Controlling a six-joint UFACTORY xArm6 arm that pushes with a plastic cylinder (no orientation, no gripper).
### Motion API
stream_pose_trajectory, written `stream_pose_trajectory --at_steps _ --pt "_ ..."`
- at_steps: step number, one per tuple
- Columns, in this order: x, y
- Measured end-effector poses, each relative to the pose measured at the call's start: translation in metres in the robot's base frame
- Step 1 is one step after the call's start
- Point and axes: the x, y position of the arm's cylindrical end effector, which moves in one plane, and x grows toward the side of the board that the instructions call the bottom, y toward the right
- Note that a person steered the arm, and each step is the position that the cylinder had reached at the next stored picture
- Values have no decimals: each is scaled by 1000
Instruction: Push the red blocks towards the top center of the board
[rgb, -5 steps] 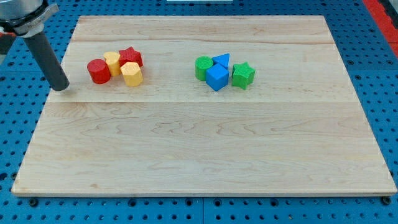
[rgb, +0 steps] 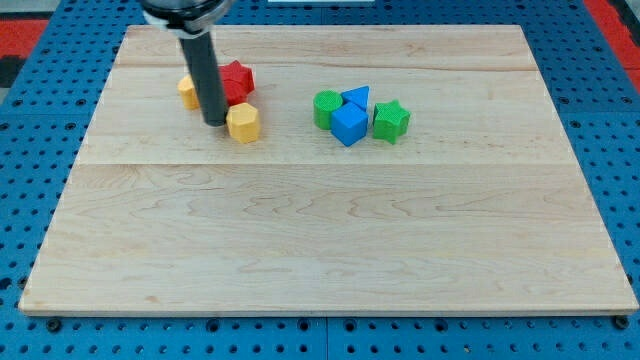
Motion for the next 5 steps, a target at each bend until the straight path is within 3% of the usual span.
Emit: stream_pose_trajectory --at_steps 1,3,5 --pt "-31 17" --pt "-40 9" --pt "28 64"
